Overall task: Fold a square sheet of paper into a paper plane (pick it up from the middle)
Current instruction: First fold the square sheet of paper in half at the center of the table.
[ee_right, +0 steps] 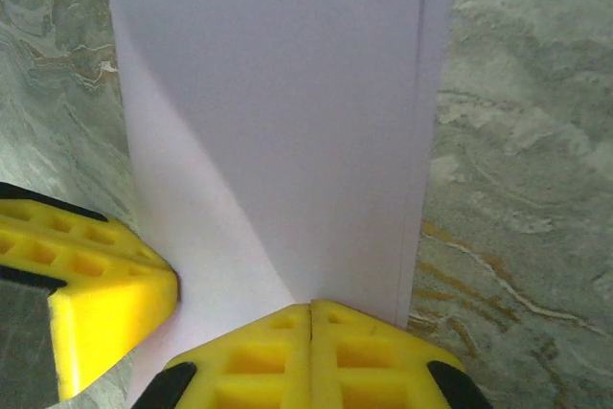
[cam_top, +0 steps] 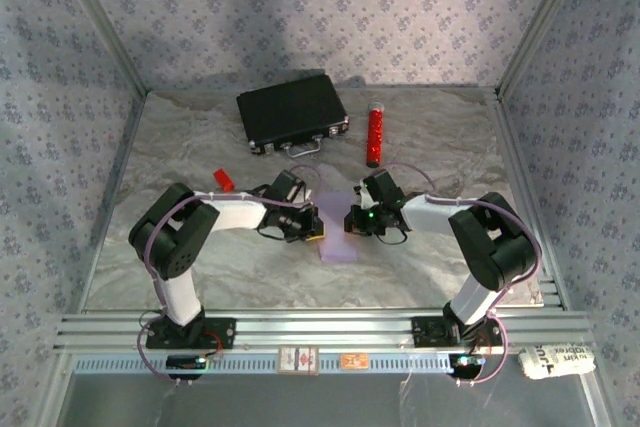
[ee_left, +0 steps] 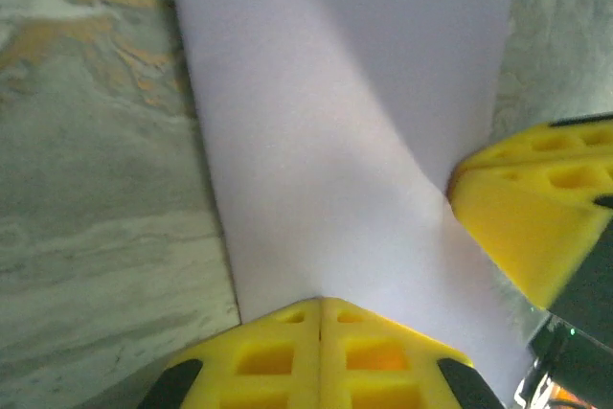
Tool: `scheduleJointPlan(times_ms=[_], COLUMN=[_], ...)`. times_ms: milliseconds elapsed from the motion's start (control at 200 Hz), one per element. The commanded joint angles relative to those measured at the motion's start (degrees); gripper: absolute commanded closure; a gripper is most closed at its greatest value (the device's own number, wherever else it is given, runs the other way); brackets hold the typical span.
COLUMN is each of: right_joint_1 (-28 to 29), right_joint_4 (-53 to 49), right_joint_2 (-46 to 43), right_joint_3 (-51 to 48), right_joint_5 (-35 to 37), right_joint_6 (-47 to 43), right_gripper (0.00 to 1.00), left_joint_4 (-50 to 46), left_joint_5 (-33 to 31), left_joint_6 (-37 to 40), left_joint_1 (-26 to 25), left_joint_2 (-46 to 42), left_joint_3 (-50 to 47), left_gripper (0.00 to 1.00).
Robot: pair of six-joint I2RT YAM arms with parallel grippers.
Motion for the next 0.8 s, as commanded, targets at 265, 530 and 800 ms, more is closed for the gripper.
scheduleJointPlan(times_ms=[265, 530, 800], right_joint_1=[-0.3, -0.5, -0.5], right_joint_4=[-7.1, -7.2, -7.0], right_joint_2=[-0.1, -0.3, -0.1], right_joint_3=[-2.3, -2.1, -2.2], right_joint_5=[4.2, 4.4, 4.3], right_joint_6=[-0.2, -0.1, -0.1], right_gripper=[1.00, 1.00, 1.00], left_joint_4=[-1.8, -2.3, 0.5], left_joint_5=[-1.8, -1.2, 1.4], left_joint_6=[0.7, -2.8, -3.8], left_joint_1=[-0.3, -1.9, -3.1], left_joint_2=[-3.7, -7.5, -4.5], left_joint_3=[-0.9, 1.9, -0.7], left_gripper=[0.95, 0.96, 0.95])
